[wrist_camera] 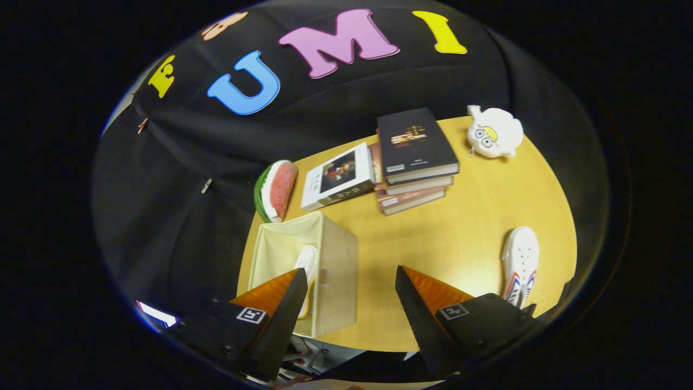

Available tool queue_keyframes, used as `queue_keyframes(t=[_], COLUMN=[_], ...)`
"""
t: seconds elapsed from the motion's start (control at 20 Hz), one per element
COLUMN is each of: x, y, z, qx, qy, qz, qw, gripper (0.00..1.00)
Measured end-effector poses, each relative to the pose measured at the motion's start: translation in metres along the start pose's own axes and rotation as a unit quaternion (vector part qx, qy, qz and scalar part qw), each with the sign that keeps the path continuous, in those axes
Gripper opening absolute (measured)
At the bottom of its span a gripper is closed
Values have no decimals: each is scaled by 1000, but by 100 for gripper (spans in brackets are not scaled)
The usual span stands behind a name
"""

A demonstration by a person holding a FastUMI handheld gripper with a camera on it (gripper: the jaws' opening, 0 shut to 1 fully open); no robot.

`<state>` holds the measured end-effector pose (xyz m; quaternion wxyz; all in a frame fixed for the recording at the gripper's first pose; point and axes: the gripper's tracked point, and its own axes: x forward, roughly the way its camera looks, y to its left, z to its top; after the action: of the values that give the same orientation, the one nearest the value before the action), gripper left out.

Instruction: Open the storage box then place both shoes into the box .Put the left shoe in first, then the right shoe, with the right side of both shoes facing outward in a uniform manner.

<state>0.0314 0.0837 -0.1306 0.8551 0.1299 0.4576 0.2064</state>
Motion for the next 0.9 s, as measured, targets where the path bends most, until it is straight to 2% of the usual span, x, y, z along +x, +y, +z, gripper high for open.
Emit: queue_keyframes(t=[0.3, 0.55, 0.7, 0.9], x=[-31, -32, -19, -7], y=[-120, -214, -255, -289], z=[-18, -33, -54, -79], qx=[57, 46, 49, 102], qy=[11, 23, 45, 79], qz=[-39, -78, -97, -103], qw=[998, 996, 993, 986], gripper=[99, 99, 99, 99])
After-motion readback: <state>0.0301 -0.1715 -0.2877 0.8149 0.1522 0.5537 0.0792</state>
